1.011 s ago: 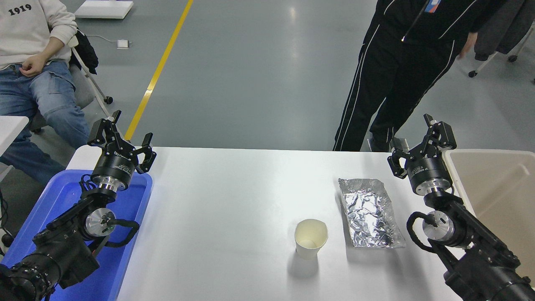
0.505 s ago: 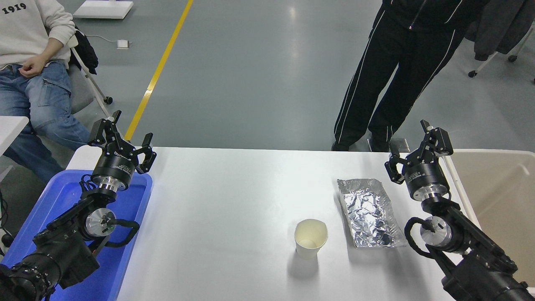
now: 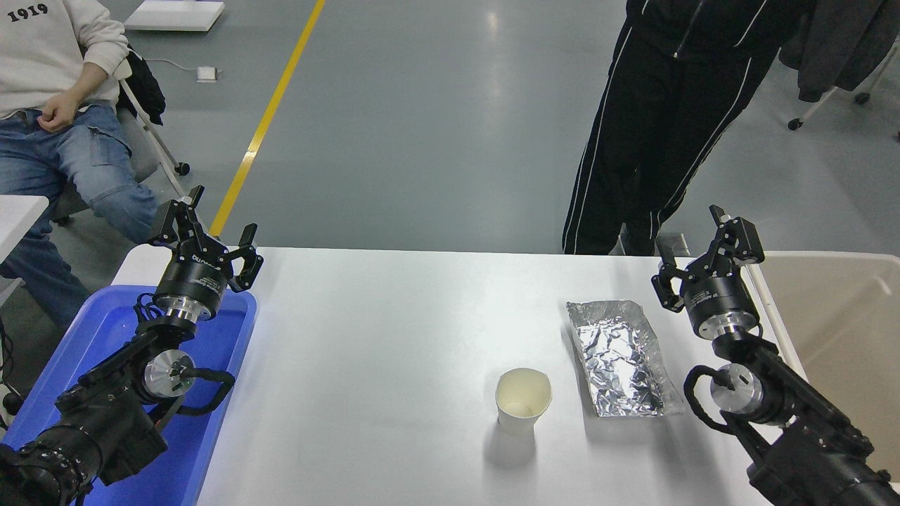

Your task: Dispose of the paper cup in the dustbin

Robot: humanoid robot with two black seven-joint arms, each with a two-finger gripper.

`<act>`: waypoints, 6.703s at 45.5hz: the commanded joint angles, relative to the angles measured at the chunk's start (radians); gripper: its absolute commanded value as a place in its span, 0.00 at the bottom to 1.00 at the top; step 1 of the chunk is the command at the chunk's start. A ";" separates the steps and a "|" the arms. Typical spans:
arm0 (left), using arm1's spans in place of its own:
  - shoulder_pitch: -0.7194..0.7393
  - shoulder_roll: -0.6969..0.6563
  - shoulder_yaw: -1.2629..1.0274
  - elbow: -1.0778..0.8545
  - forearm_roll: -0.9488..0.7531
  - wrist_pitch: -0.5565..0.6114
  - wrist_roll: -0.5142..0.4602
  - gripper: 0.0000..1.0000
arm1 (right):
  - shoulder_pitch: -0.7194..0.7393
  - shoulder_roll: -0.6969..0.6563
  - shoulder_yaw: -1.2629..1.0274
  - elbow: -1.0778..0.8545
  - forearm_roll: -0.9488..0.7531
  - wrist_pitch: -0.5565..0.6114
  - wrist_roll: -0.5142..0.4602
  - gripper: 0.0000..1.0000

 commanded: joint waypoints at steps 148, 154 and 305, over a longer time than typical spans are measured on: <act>0.000 0.000 -0.001 0.000 0.000 0.000 -0.001 1.00 | 0.861 0.137 -1.891 0.057 -0.482 0.231 -0.037 0.00; 0.000 0.000 -0.001 0.002 0.000 0.000 -0.001 1.00 | 0.861 0.134 -1.865 0.057 -0.482 0.231 -0.034 0.00; 0.000 0.000 -0.001 0.000 0.000 0.000 0.001 1.00 | 0.140 -0.031 -1.070 -1.041 0.045 0.082 -0.370 0.00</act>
